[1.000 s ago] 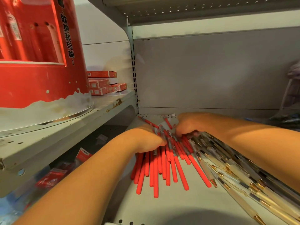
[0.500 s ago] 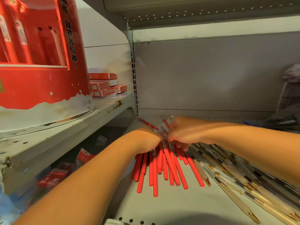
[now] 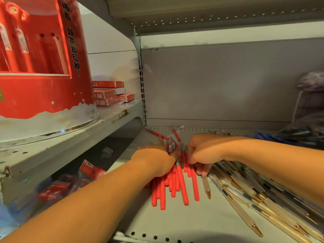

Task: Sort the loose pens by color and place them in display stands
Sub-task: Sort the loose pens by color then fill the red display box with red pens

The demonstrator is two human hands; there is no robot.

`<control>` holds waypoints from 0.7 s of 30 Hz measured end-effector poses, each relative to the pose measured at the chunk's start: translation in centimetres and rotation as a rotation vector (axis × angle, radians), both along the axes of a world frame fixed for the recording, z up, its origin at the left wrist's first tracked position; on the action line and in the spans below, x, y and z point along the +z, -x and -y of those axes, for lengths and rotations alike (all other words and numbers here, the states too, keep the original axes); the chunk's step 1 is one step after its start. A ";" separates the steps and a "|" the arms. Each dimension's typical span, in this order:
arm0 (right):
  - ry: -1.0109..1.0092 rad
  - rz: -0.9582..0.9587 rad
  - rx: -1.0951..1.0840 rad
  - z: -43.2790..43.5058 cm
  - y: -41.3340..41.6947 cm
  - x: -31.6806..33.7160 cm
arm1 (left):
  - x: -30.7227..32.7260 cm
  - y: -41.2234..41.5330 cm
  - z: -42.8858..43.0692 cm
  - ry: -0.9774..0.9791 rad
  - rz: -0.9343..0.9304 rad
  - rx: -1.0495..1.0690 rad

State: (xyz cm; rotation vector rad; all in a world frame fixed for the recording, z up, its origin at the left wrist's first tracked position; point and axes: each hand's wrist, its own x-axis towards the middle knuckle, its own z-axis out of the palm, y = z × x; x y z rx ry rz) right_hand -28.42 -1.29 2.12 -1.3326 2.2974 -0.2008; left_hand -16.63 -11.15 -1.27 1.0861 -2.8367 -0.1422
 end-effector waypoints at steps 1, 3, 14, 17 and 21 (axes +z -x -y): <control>0.026 0.062 -0.031 0.0 0.2 -0.1 | 0.0 0.1 0.1 0.011 -0.002 0.006; 0.072 0.122 -0.052 0.0 0.7 -0.2 | 0.0 0.3 0.4 0.005 -0.021 0.017; 0.276 -0.131 -0.109 6.8 5.4 1.5 | 1.1 -0.2 2.0 -0.490 -0.257 0.192; 0.232 -0.139 -0.134 10.2 6.2 0.5 | 1.0 -0.5 1.9 -0.606 -0.312 0.184; 0.109 -0.171 -0.089 14.6 6.0 -0.9 | 0.9 -0.4 0.7 -0.553 -0.254 0.134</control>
